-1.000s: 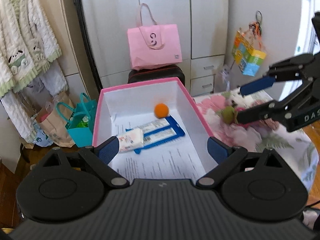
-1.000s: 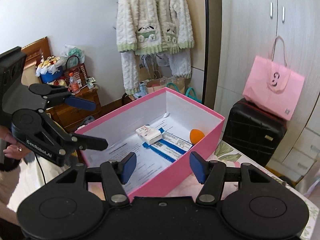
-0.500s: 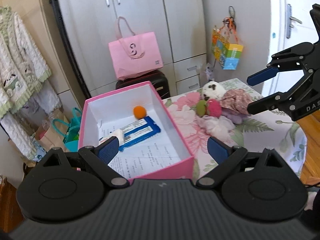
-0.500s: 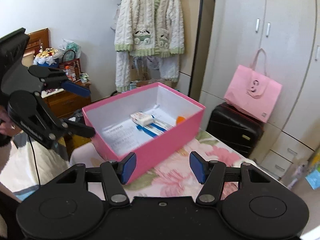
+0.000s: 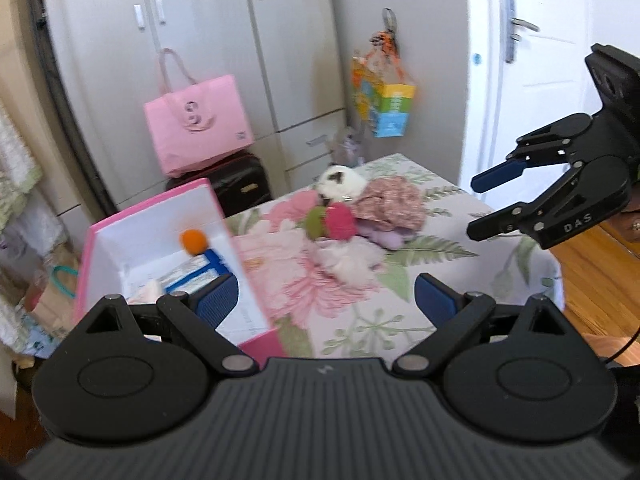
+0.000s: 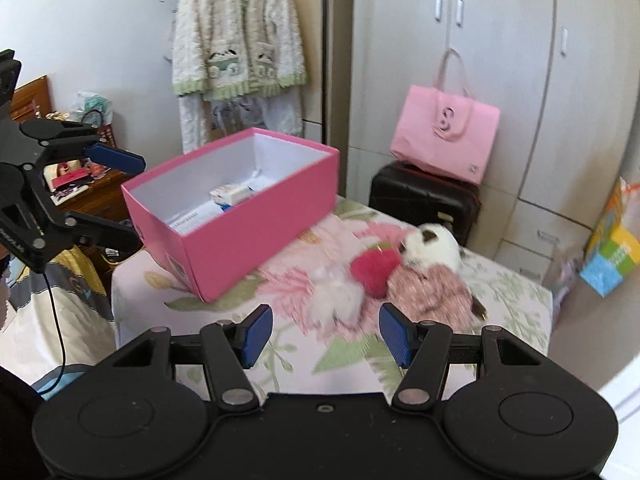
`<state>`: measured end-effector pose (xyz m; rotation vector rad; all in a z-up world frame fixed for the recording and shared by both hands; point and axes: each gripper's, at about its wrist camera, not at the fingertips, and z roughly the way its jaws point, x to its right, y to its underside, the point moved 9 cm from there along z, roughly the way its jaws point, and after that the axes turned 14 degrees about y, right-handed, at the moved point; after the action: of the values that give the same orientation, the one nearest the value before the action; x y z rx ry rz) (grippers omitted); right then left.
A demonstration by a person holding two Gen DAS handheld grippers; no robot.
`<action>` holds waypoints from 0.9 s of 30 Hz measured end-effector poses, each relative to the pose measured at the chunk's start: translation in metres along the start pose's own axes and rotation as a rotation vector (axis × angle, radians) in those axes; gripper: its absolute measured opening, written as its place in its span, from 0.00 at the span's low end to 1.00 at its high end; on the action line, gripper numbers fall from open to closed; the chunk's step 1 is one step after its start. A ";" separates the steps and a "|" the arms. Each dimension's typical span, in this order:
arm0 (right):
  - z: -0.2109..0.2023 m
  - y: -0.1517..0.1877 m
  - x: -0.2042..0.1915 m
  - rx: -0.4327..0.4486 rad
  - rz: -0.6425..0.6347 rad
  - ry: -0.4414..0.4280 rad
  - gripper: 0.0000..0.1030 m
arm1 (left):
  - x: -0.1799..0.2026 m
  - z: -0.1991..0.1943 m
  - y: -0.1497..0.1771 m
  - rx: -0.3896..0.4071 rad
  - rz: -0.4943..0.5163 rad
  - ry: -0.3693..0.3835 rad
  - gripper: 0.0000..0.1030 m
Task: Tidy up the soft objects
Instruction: 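Move both tools back from the shoebox toward the plush items, then grasp the white mesh puff with the left tool while the right tool grasps the panda's floral dress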
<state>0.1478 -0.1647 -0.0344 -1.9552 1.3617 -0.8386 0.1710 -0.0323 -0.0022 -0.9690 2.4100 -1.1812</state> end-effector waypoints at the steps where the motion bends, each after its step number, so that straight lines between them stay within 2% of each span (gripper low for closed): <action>1: 0.000 0.005 0.003 -0.005 0.007 0.002 0.63 | 0.004 0.005 -0.001 -0.004 0.005 0.014 0.93; 7: 0.008 0.022 0.021 -0.024 0.038 0.019 0.64 | 0.022 0.033 -0.006 -0.007 0.003 0.081 0.93; 10: 0.017 0.027 0.029 -0.012 0.046 0.022 0.73 | 0.027 0.051 -0.007 -0.003 -0.010 0.107 0.93; 13: 0.031 0.032 0.036 -0.008 0.052 0.039 0.73 | 0.027 0.072 -0.005 0.000 -0.020 0.110 0.93; 21: 0.077 0.035 0.060 0.074 0.151 0.031 0.75 | 0.011 0.127 0.001 0.044 -0.068 0.039 0.93; 25: 0.102 0.035 0.073 0.095 0.228 0.010 0.75 | 0.000 0.153 0.004 0.067 -0.078 -0.029 0.93; 27: 0.114 0.033 0.078 0.105 0.255 0.009 0.75 | -0.003 0.170 0.008 0.052 -0.084 -0.058 0.92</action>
<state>0.2396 -0.2346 -0.1178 -1.6573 1.5026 -0.7796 0.2574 -0.1266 -0.1139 -1.0826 2.3026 -1.2214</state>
